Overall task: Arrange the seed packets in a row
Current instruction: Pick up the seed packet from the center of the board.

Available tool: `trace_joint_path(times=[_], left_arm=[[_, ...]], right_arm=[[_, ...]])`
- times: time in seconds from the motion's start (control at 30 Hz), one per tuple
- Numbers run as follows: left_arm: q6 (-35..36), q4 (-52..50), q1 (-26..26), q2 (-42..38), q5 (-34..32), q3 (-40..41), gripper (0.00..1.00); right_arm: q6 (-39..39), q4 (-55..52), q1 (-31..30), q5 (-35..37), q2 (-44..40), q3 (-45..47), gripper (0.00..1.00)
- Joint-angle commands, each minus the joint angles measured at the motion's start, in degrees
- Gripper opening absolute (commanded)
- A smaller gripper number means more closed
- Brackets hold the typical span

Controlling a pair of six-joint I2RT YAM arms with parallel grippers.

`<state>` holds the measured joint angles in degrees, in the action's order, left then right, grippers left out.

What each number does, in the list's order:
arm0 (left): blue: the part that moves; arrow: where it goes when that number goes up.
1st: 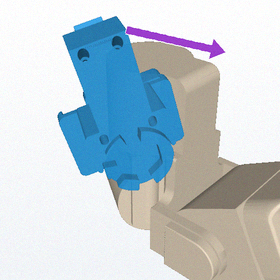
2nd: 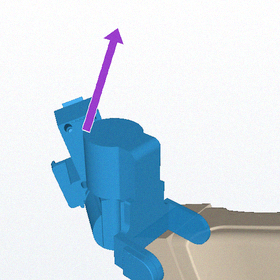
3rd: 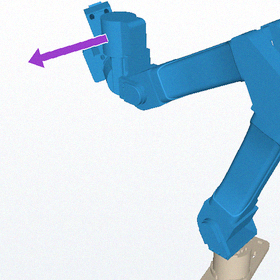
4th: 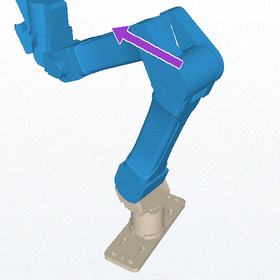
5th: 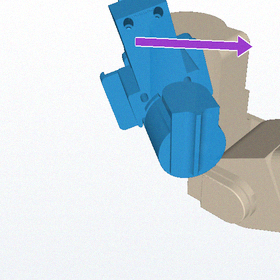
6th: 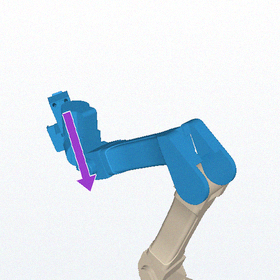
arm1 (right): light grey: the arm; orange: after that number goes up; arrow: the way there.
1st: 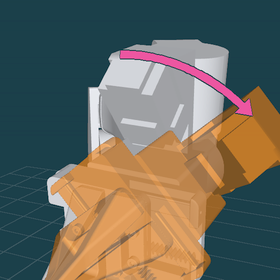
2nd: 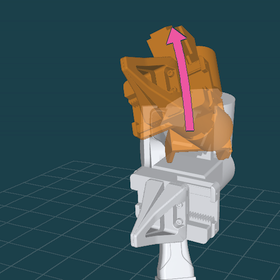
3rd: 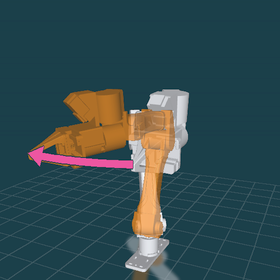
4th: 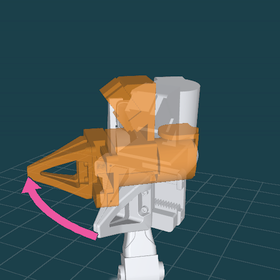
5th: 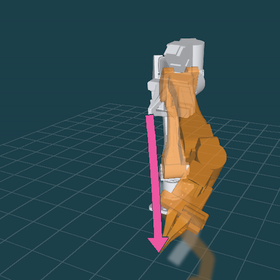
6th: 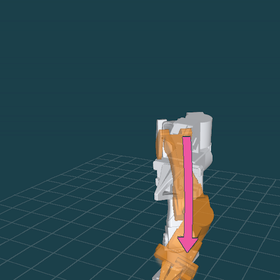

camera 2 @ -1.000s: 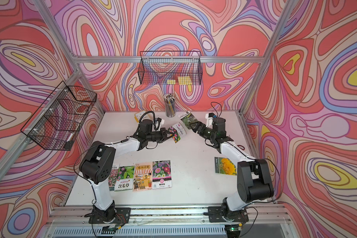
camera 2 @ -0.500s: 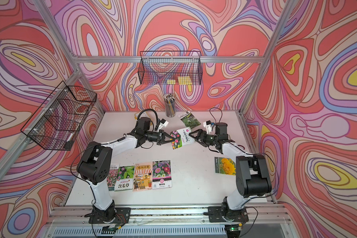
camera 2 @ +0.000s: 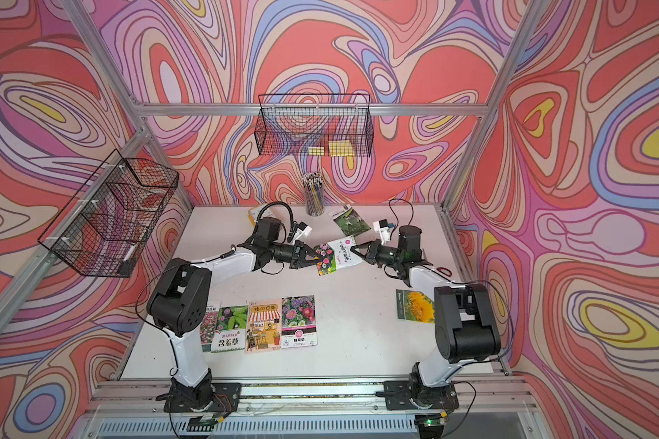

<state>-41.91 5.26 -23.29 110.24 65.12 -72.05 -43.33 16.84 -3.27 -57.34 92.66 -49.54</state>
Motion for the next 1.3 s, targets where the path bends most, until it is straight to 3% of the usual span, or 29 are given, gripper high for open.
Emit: trace_joint_path(times=[0.0,0.03,0.13,0.3,0.47,0.57,0.73,0.93,1.27], left_arm=[[2.1,-7.83,0.07,-2.87,-11.14,-0.81,0.85],[0.2,-7.26,0.09,-3.72,-13.24,-0.1,0.93],[-10.76,0.45,-0.79,-6.99,-21.24,5.92,0.94],[-29.44,20.91,-6.89,-10.04,-31.64,17.37,0.94],[-39.64,30.33,-13.93,-8.72,-43.21,19.42,0.99],[-40.35,32.16,-16.92,-7.94,-50.64,18.38,0.99],[-40.93,35.85,-19.35,-7.92,-60.33,17.56,0.99],[-40.19,42.42,-19.82,-6.28,-64.74,17.15,0.93],[-40.87,43.53,-20.14,-2.44,-66.94,15.07,0.86]], right_arm=[[3.65,-3.2,-0.11,5.49,-1.97,-0.42,0.0],[4.09,-3.31,-0.11,7.77,-2.42,-0.32,0.0],[1.33,1.57,-0.08,14.1,-3.1,1.13,0.0],[-8.3,17.6,-0.98,21.6,-0.64,3.89,0.0],[-12.99,25.48,-4.85,29.9,0.21,4.56,0.0],[-12.88,26.5,-9.19,35.53,-0.84,4.85,0.0],[-12.79,27.87,-13.02,38.31,-1.67,6.2,0.0],[-15.81,32.81,-13.26,38.59,-1.85,10.1,0.0],[-23.41,44.81,-13.39,36.64,1.19,13.57,0.0]])
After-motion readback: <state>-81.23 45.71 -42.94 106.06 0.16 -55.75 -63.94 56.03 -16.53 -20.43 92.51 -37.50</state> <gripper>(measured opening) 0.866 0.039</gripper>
